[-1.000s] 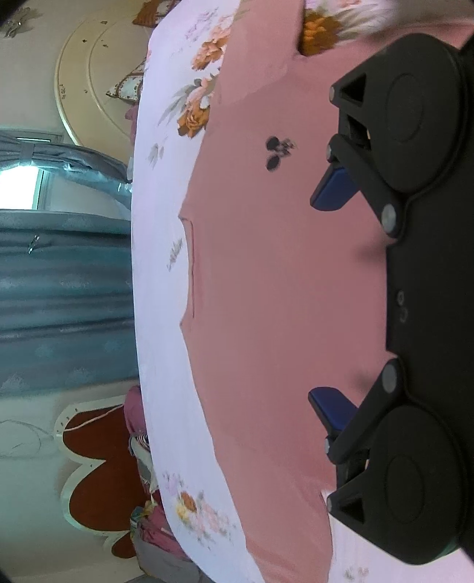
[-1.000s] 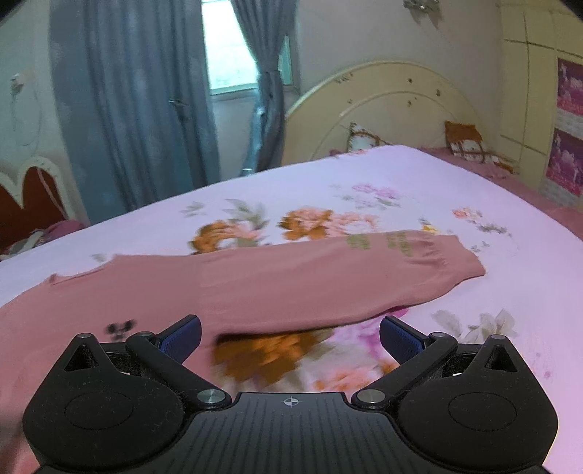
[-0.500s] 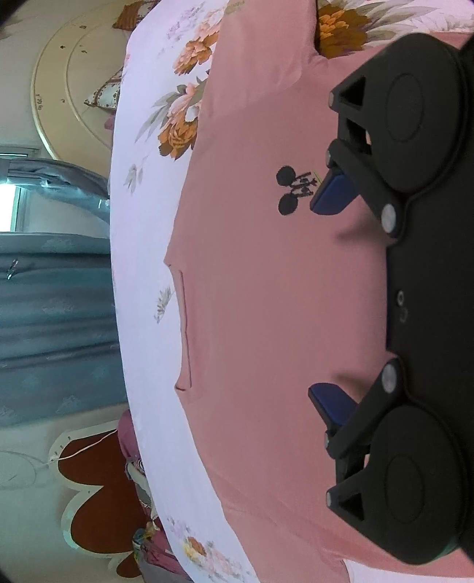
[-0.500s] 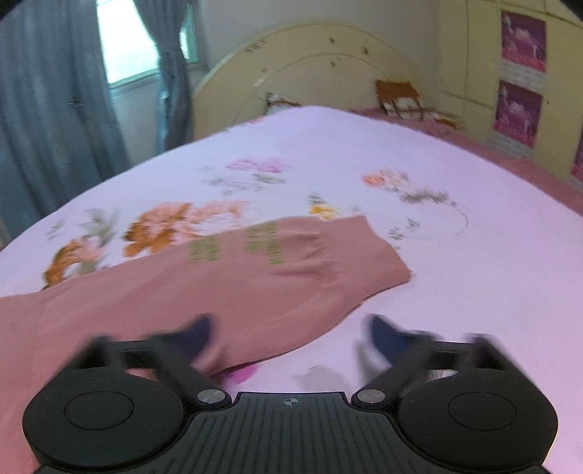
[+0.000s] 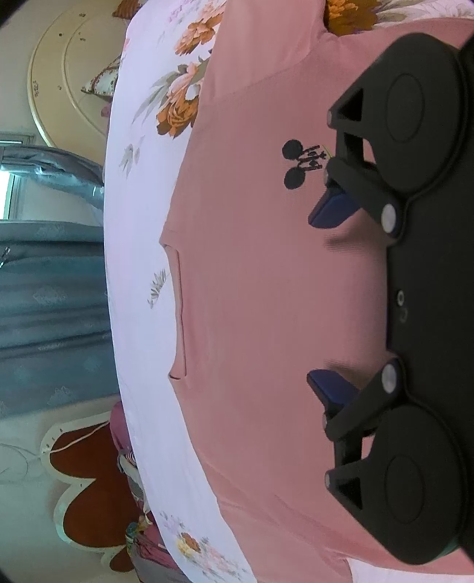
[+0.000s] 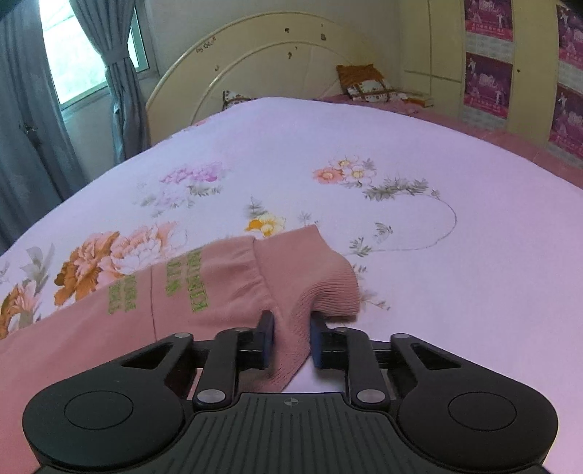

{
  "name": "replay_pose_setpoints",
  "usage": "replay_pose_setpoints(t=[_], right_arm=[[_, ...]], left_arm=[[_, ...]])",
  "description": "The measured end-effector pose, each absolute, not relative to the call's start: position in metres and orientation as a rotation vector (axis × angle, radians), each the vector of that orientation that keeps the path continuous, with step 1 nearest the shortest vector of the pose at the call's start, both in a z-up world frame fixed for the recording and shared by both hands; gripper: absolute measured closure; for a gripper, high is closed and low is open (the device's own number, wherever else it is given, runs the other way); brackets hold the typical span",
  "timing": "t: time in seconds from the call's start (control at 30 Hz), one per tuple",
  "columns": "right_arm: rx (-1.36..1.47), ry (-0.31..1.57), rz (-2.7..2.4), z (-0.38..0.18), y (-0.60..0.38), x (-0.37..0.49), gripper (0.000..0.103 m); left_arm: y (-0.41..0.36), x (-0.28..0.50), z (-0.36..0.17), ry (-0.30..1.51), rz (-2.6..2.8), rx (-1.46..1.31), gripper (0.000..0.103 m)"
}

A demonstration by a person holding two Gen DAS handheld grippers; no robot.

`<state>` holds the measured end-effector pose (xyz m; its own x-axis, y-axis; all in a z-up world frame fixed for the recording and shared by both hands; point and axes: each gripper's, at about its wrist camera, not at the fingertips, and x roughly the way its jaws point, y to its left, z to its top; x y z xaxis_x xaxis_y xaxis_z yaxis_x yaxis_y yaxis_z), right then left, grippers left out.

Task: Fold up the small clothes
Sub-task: 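Carry the held sleeve across the sweatshirt body with the right tool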

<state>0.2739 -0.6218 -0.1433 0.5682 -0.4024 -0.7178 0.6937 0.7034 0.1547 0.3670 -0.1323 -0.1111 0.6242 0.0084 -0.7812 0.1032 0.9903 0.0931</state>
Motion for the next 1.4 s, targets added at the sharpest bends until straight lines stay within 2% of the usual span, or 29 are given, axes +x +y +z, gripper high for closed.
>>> replay_pose_setpoints(t=[0.1,0.27,0.6,0.63,0.7,0.9,1.07,1.13,1.17,1.2,1.23,1.37,1.4], right_arm=[[0.445,0.659,-0.645,-0.132,-0.614,0.274,0.091],[0.403,0.574,-0.546,-0.097,-0.577,0.29,0.091],[0.312,0.496,-0.184,-0.039,-0.402,0.349,0.096],[0.312,0.499,-0.146,-0.037,-0.381,0.355,0.096],[0.305,0.507,-0.075,-0.037,-0.339,0.366,0.103],[0.272,0.624,0.111,-0.068,-0.219,0.396,0.103],[0.246,0.679,0.106,-0.085,-0.194,0.394,0.102],[0.21,0.681,0.067,-0.085,-0.197,0.386,0.094],[0.195,0.681,0.043,-0.085,-0.204,0.381,0.064],[0.179,0.674,0.016,-0.085,-0.212,0.376,0.023],[0.157,0.655,-0.014,-0.087,-0.219,0.372,0.013],[0.092,0.689,-0.054,-0.097,-0.244,0.358,0.013],[0.095,0.707,-0.051,-0.102,-0.249,0.356,0.017]], left_arm=[[-0.126,0.367,-0.109,0.896,-0.064,0.127,0.027],[-0.111,0.364,-0.1,0.877,-0.06,0.106,0.027],[-0.049,0.36,-0.086,0.827,-0.041,0.082,0.027],[-0.041,0.36,-0.086,0.824,-0.037,0.08,0.027],[-0.023,0.359,-0.084,0.816,-0.026,0.073,0.027],[0.02,0.363,-0.084,0.819,0.004,0.066,0.027],[0.033,0.365,-0.085,0.819,-0.034,0.051,0.021],[0.03,0.367,-0.087,0.827,-0.058,0.04,0.021],[0.026,0.368,-0.088,0.832,-0.072,0.033,0.021],[0.024,0.368,-0.09,0.834,-0.082,0.03,0.021],[0.019,0.369,-0.091,0.835,-0.093,0.031,0.021],[0.002,0.37,-0.099,0.847,-0.133,0.041,0.021],[-0.003,0.37,-0.101,0.852,-0.14,0.045,0.021]])
